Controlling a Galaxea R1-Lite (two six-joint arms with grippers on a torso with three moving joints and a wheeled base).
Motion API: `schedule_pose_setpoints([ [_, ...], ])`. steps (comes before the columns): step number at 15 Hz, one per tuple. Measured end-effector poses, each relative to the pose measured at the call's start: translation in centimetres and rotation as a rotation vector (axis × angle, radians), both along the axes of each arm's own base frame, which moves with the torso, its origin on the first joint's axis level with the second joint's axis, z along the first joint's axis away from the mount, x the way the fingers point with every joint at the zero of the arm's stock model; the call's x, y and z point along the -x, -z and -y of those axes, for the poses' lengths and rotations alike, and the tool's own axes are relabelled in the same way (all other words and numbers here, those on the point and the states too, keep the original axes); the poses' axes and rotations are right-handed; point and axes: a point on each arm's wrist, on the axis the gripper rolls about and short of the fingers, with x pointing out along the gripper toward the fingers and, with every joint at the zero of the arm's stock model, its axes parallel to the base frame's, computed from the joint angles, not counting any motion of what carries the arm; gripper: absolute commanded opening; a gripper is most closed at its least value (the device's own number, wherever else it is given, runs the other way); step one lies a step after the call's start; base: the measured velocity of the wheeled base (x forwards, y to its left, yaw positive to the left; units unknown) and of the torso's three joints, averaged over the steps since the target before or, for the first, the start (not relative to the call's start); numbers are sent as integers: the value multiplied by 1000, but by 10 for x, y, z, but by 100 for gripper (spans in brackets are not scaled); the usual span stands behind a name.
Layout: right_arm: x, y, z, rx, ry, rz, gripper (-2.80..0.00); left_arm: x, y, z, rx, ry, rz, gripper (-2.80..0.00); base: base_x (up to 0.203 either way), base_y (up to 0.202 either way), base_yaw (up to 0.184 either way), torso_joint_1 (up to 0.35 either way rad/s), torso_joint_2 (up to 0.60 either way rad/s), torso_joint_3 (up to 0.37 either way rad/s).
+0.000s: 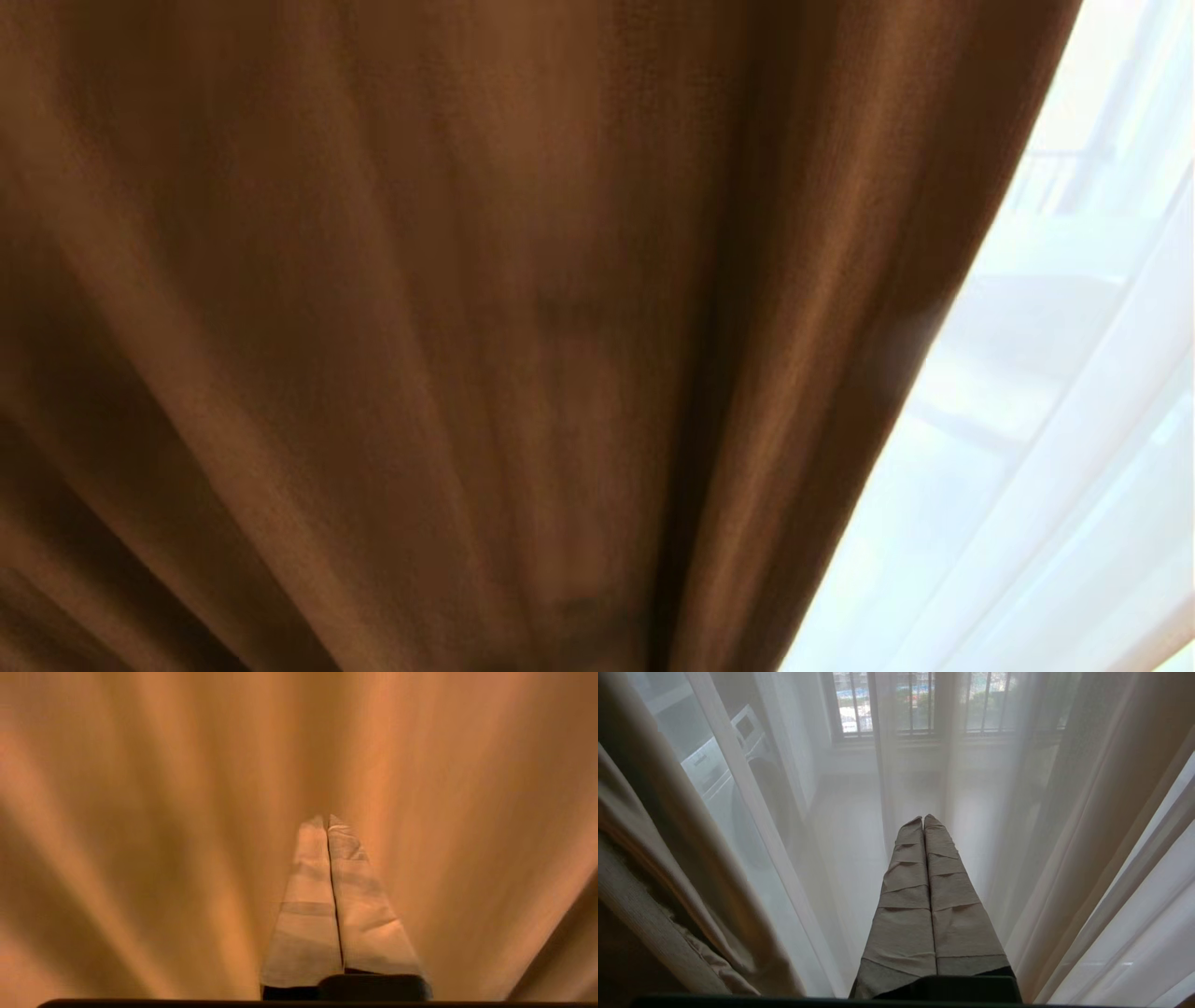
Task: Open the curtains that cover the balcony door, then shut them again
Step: Close the outer curtains on both sides
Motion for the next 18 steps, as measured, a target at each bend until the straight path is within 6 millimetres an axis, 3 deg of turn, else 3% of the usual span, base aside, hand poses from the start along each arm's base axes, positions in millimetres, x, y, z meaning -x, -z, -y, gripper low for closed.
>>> schedule_pose_setpoints([
  [5, 0, 0, 0, 0, 0, 0, -280, 17, 68, 0, 3, -36, -104, -280, 0, 0, 0, 0, 0, 0],
  [10, 0, 0, 0, 0, 0, 0, -280, 33, 131, -2, 9, -162, -104, -280, 0, 0, 0, 0, 0, 0],
  [13, 0, 0, 0, 0, 0, 0, -280, 37, 153, -2, 7, -126, -117, -280, 0, 0, 0, 0, 0, 0],
  [18, 0, 0, 0, 0, 0, 0, -280, 52, 170, -3, 39, -173, -65, -280, 0, 0, 0, 0, 0, 0],
])
